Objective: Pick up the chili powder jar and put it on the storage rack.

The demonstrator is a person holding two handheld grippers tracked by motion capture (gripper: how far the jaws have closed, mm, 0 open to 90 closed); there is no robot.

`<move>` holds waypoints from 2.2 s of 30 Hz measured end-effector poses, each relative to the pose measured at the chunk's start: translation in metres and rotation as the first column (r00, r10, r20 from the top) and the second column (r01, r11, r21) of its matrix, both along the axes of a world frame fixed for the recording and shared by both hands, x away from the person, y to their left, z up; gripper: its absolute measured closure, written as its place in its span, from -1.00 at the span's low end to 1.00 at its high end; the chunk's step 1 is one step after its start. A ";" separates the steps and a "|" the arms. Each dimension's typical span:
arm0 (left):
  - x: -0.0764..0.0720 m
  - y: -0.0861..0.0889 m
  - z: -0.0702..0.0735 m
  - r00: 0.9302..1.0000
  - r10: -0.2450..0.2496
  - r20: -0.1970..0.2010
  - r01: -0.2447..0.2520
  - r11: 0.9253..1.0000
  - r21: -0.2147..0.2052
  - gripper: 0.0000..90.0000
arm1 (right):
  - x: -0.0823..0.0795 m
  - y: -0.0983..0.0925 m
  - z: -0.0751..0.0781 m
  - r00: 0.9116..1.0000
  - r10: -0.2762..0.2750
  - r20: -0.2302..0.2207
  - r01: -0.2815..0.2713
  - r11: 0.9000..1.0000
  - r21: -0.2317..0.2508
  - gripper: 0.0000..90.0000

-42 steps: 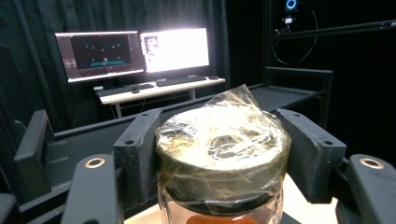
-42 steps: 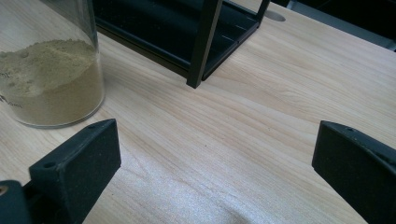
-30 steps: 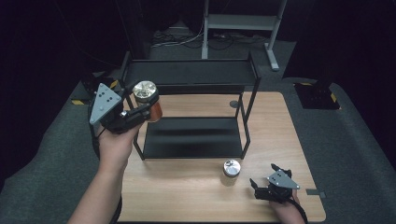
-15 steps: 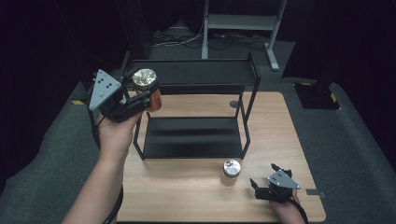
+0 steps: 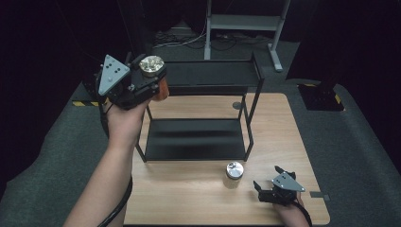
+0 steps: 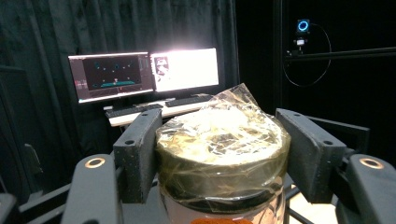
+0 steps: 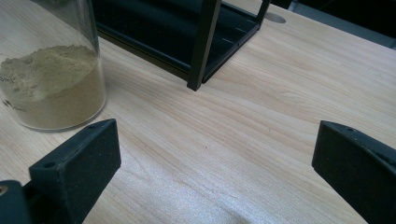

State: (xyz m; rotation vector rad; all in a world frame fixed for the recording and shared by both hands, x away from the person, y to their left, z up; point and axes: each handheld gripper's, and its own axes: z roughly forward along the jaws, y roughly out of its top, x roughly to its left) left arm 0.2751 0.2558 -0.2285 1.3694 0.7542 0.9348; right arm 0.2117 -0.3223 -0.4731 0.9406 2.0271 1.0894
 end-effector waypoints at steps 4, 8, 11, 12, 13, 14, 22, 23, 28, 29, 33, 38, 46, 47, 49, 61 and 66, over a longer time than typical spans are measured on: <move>0.008 -0.002 0.002 1.000 -0.002 -0.007 0.002 1.000 -0.023 -0.24 | 0.000 -0.001 0.000 1.000 -0.002 -0.001 0.002 1.000 0.007 -1.00; 0.015 -0.006 0.004 1.000 0.005 -0.008 -0.005 1.000 -0.017 -0.23 | 0.000 -0.001 0.000 1.000 0.001 0.001 -0.001 1.000 0.005 -0.99; 0.020 -0.008 0.003 1.000 0.005 -0.014 -0.006 0.999 -0.033 -0.23 | 0.000 0.000 0.000 1.000 0.001 0.001 -0.001 1.000 0.003 -1.00; 0.021 -0.008 0.003 1.000 0.006 -0.014 -0.007 0.999 -0.036 -0.23 | 0.000 0.000 0.000 1.000 0.001 0.000 -0.001 1.000 0.004 -1.00; 0.022 -0.009 0.004 1.000 0.010 -0.014 -0.011 0.999 -0.033 -0.24 | 0.000 -0.001 0.000 1.000 0.000 0.000 0.000 1.000 0.005 -1.00; 0.024 -0.010 0.004 1.000 0.014 -0.012 -0.014 0.999 -0.032 -0.23 | 0.000 -0.001 0.000 1.000 0.000 0.001 0.000 1.000 0.005 -1.00; 0.039 -0.014 0.008 0.999 0.034 -0.021 -0.035 0.999 -0.025 -0.23 | -0.001 -0.001 -0.001 1.000 0.004 0.004 -0.004 1.000 0.007 -0.99; 0.041 -0.014 0.009 0.999 0.037 -0.022 -0.038 0.999 -0.024 -0.23 | 0.000 -0.001 -0.001 1.000 0.004 0.003 -0.004 1.000 0.008 -1.00; 0.050 -0.018 0.009 0.998 0.050 -0.028 -0.050 0.998 -0.025 -0.23 | 0.000 -0.002 0.000 1.000 0.004 0.001 -0.004 1.000 0.009 -1.00; 0.052 -0.019 0.008 0.998 0.049 -0.030 -0.050 0.998 -0.027 -0.23 | 0.000 -0.002 0.000 1.000 0.005 0.001 -0.005 1.000 0.009 -1.00; 0.059 -0.022 0.006 0.998 0.050 -0.036 -0.051 0.998 -0.029 -0.23 | 0.000 -0.003 -0.001 1.000 0.005 0.002 -0.005 1.000 0.013 -1.00; 0.064 -0.026 0.003 0.998 0.054 -0.041 -0.056 0.998 -0.031 -0.23 | 0.000 -0.003 -0.001 1.000 0.004 0.000 -0.004 1.000 0.016 -1.00; 0.070 -0.030 -0.001 0.997 0.056 -0.055 -0.057 0.998 -0.020 -0.23 | 0.000 -0.003 -0.001 1.000 0.007 0.004 -0.008 1.000 0.013 -1.00; 0.070 -0.030 -0.001 0.997 0.055 -0.056 -0.057 0.998 -0.021 -0.23 | 0.000 -0.003 -0.001 1.000 0.008 0.003 -0.008 1.000 0.013 -1.00; 0.071 -0.031 -0.002 0.997 0.055 -0.059 -0.056 0.998 -0.020 -0.23 | 0.000 -0.004 -0.001 1.000 0.007 0.003 -0.007 1.000 0.015 -1.00; 0.074 -0.033 -0.005 0.997 0.052 -0.063 -0.054 0.998 -0.022 -0.24 | 0.000 -0.004 -0.001 1.000 0.006 0.002 -0.006 1.000 0.020 -0.99; 0.074 -0.032 -0.006 0.997 0.049 -0.060 -0.050 0.999 -0.020 -0.24 | 0.000 -0.004 -0.001 1.000 0.009 0.004 -0.009 1.000 0.016 -1.00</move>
